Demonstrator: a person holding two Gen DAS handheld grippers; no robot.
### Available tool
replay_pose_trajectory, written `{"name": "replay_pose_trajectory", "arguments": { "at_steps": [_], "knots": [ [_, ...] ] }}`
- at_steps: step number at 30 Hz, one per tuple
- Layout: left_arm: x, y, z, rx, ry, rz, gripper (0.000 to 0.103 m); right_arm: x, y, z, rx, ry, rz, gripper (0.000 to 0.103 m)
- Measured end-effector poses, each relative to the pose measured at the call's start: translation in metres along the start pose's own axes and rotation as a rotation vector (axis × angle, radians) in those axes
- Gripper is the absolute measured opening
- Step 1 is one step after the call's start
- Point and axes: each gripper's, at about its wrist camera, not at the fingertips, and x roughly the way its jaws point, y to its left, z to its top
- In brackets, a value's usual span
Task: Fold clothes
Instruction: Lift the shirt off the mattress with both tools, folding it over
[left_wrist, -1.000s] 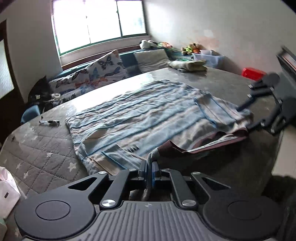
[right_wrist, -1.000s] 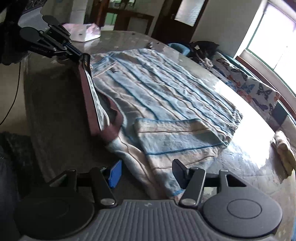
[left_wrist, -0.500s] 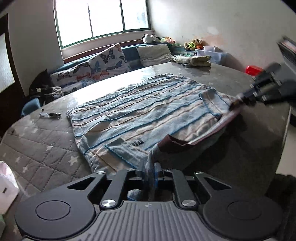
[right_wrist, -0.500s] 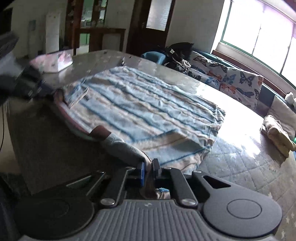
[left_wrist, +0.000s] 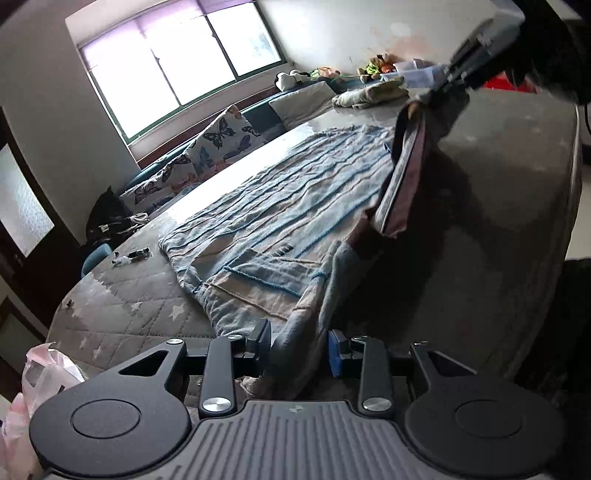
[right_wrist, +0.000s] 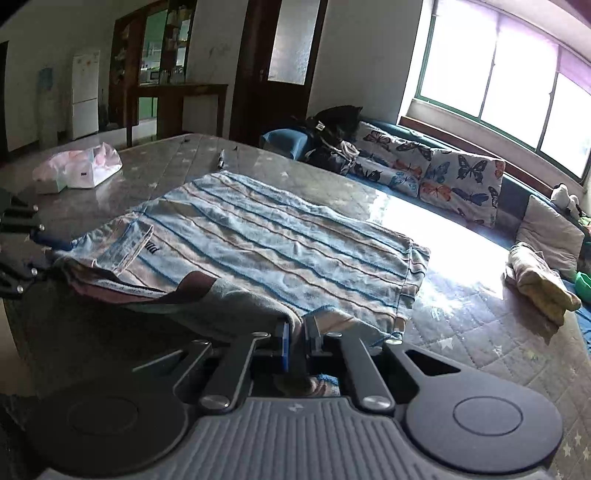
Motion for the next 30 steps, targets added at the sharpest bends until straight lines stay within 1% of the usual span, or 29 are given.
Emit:
{"name": "replay_pose_trajectory", "arguments": {
  "at_steps": [1,2,4,9,14,18,20,24,30],
  "knots": [
    [0.001,0.001,-0.001,0.003,0.001,0.007,0.017,-0.001,0.000,-0.001,0.004,-0.006,-0.003,0.007],
    [0.000,0.003,-0.002,-0.008,-0.001,0.010,0.012,-0.002,0.001,-0.001,0.010,-0.011,-0.005,0.007],
    [-0.007,0.007,0.000,-0.028,-0.024,0.018,0.008,-0.005,0.002,-0.004,0.023,-0.021,-0.005,0.006],
    [-0.034,0.013,0.008,-0.042,-0.088,0.038,0.007,-0.025,0.006,-0.009,0.038,-0.066,-0.003,0.006],
    [-0.074,0.020,0.015,-0.029,-0.133,0.049,0.007,-0.064,0.015,-0.012,0.031,-0.114,0.018,0.006],
    [-0.103,0.028,0.022,-0.067,-0.163,0.054,0.007,-0.092,0.025,-0.014,0.023,-0.126,0.043,0.006],
    [-0.109,0.033,0.027,-0.083,-0.183,0.070,0.007,-0.106,0.030,-0.015,0.019,-0.131,0.055,0.006],
    [-0.092,0.046,0.040,-0.099,-0.195,0.095,0.007,-0.102,0.023,-0.006,0.035,-0.143,0.054,0.006],
    [-0.044,0.079,0.064,-0.136,-0.175,0.097,0.007,-0.066,-0.005,0.022,0.084,-0.141,0.053,0.006]
  ]
}}
